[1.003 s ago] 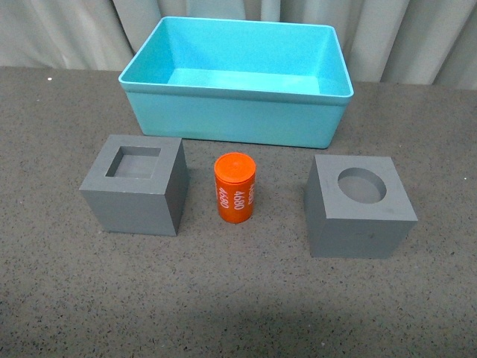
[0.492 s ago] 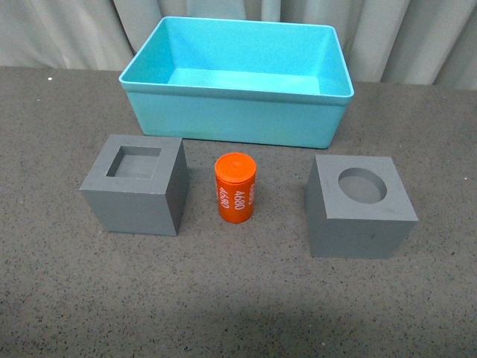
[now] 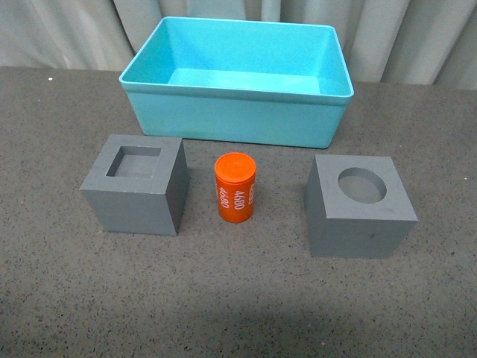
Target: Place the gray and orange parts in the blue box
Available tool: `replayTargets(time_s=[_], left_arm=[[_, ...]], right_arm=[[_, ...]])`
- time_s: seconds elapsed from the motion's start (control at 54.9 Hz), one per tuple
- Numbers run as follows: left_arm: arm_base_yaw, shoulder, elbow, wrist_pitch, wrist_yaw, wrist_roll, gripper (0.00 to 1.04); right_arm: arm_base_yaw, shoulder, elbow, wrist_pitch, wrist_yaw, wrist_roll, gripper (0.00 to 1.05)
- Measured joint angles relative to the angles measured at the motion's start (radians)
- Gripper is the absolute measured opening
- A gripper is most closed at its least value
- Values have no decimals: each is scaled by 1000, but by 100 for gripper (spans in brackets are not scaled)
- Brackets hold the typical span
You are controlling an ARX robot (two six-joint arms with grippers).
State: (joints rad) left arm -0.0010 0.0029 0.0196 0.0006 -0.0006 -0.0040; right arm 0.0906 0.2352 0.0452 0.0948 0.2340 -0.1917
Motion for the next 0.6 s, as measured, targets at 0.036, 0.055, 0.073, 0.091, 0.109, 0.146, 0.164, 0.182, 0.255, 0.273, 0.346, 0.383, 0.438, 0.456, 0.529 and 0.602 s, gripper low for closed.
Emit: replayTargets(time_s=[0.036,0.055,0.073,0.091,0.109,0.146,0.164,0.182,0.255,0.273,0.346,0.383,0.438,0.456,0.529,0.602], left_arm=[[0,0,0,0,0,0,98],[0,0,0,0,0,0,98],[0,0,0,0,0,0,98],[0,0,0,0,0,0,98],[0,0,0,0,0,0,98],[0,0,0,0,0,0,98],[0,0,0,0,0,0,98],[0,0,0,0,0,0,98],[0,0,0,0,0,0,98],[0,0,0,0,0,0,98],[0,0,0,0,0,0,98],[0,0,0,0,0,0,98],[0,0,0,0,0,0,98],[0,0,0,0,0,0,98],[0,0,0,0,0,0,98],[0,0,0,0,0,0,98]], right_arm=[[5,141,26,89,-8,-27,95],[11,232,47,140,-15,-31,95],[14,293,62,169,-25,-30,95],[20,385,88,208,-42,-26,95],[26,450,105,234,-53,-23,95],[41,601,156,256,-87,-2,95],[50,673,183,257,-102,10,95],[55,719,200,257,-109,17,95],[76,902,267,263,-139,61,95],[84,967,299,248,-153,84,95],[109,1109,379,210,-165,135,95],[119,1152,406,199,-166,151,95],[135,1219,451,185,-169,168,95],[139,1238,463,182,-172,175,95],[161,1339,534,153,-184,206,95],[177,1419,592,126,-195,237,95]])
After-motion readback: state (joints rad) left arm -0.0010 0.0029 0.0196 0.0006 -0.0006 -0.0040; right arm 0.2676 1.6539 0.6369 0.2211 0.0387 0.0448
